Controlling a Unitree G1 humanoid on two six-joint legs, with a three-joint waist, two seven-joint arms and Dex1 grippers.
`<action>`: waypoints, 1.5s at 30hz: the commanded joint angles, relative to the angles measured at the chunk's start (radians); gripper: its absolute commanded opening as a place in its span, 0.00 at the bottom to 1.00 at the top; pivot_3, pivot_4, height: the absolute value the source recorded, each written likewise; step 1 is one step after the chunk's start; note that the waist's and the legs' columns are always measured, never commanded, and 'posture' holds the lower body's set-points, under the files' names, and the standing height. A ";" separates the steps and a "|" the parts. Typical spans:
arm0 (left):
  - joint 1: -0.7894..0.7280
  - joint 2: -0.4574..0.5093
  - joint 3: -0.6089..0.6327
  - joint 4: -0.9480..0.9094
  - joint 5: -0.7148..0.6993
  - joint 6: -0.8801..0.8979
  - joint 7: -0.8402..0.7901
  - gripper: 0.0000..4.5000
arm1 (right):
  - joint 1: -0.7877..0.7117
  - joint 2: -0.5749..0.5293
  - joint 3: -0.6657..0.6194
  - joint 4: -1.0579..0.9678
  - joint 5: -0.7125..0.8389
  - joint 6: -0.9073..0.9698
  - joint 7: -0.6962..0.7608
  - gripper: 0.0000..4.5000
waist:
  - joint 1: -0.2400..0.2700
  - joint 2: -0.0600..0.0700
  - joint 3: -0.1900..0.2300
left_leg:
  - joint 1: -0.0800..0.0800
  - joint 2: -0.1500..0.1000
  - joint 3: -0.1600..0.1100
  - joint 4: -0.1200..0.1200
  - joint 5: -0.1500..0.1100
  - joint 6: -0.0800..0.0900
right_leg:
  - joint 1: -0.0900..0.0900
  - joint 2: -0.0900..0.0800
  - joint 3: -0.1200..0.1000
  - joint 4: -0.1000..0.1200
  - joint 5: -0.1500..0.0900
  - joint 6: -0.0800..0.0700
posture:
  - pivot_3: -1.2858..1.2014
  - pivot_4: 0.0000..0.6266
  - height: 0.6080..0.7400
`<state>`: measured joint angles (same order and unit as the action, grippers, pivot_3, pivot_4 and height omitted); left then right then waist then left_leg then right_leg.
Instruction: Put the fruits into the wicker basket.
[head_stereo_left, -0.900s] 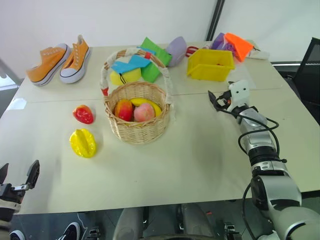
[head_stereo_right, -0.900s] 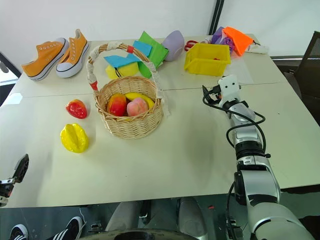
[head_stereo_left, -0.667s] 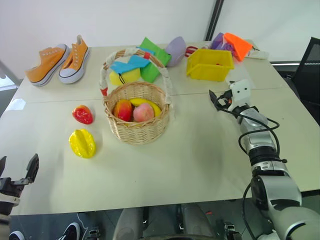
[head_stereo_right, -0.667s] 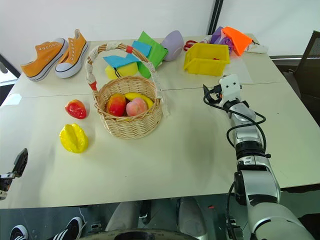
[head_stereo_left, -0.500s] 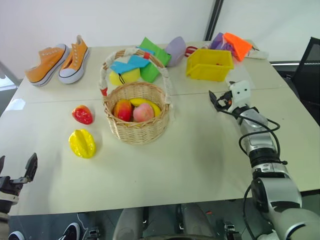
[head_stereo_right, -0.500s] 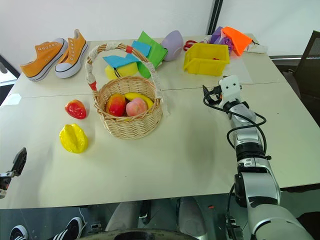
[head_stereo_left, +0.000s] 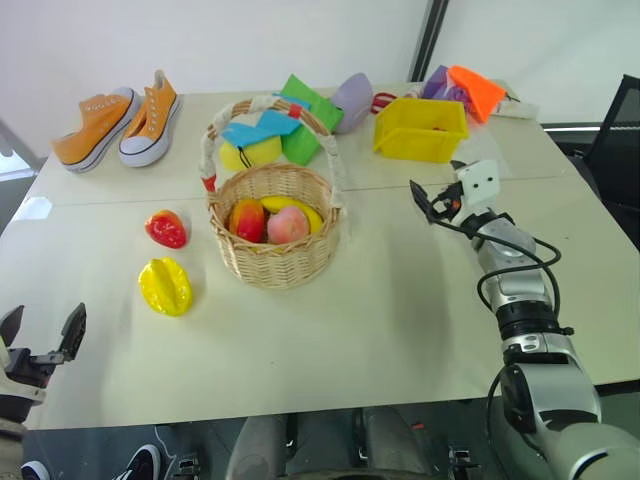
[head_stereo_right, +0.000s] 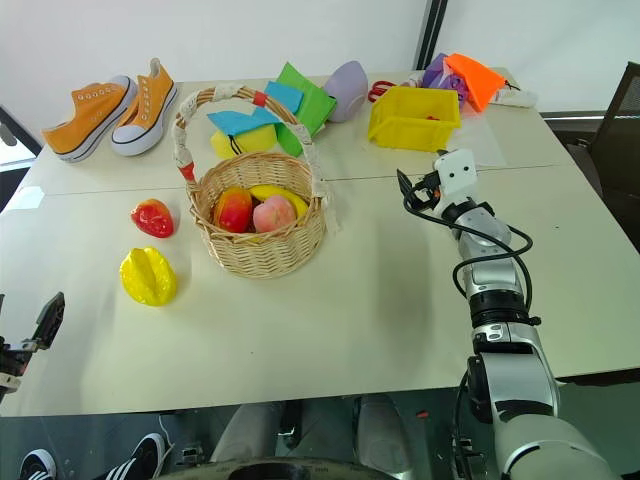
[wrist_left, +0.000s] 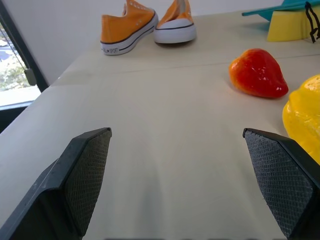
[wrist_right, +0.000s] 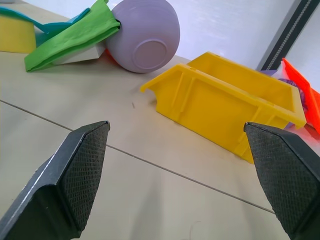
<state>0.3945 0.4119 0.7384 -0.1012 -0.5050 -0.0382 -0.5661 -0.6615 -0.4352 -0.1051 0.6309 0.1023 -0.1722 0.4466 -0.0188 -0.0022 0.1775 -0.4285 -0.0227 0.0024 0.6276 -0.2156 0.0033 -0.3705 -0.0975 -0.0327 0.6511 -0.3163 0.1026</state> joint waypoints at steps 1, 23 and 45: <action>0.011 0.013 0.004 -0.052 -0.009 -0.017 -0.006 1.00 | 0.002 0.003 -0.010 -0.056 0.017 0.000 0.013 1.00 | 0.000 0.000 0.000 | 0.000 0.000 0.000 0.000 0.000 0.000 | 0.000 0.000 0.000 0.000 0.000 0.000 | 0.52 0.24 1.00; -0.016 -0.042 -0.210 -0.534 -0.031 0.394 0.342 1.00 | 0.172 -0.379 0.073 -0.862 0.405 0.481 0.748 1.00 | 0.009 0.000 0.000 | -0.002 0.001 0.000 0.001 -0.001 0.002 | 0.000 0.000 0.000 -0.004 -0.001 -0.003 | 0.52 0.24 1.00; -0.120 -0.109 -0.358 -0.599 -0.054 0.657 0.525 1.00 | 0.159 -0.310 0.110 -0.909 0.416 0.522 0.695 1.00 | 0.015 -0.001 0.000 | -0.004 0.001 0.000 0.002 -0.001 0.002 | 0.000 0.000 0.000 -0.005 0.000 -0.003 | 0.52 0.24 1.00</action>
<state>0.2827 0.2951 0.3759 -0.6464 -0.5399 0.5875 -0.0568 -0.4806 -0.7338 0.0265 -0.2350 0.4970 0.3484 1.1370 -0.0034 -0.0030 0.1777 -0.4321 -0.0221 0.0024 0.6300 -0.2169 0.0054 -0.3698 -0.0971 -0.0327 0.6462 -0.3166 0.1000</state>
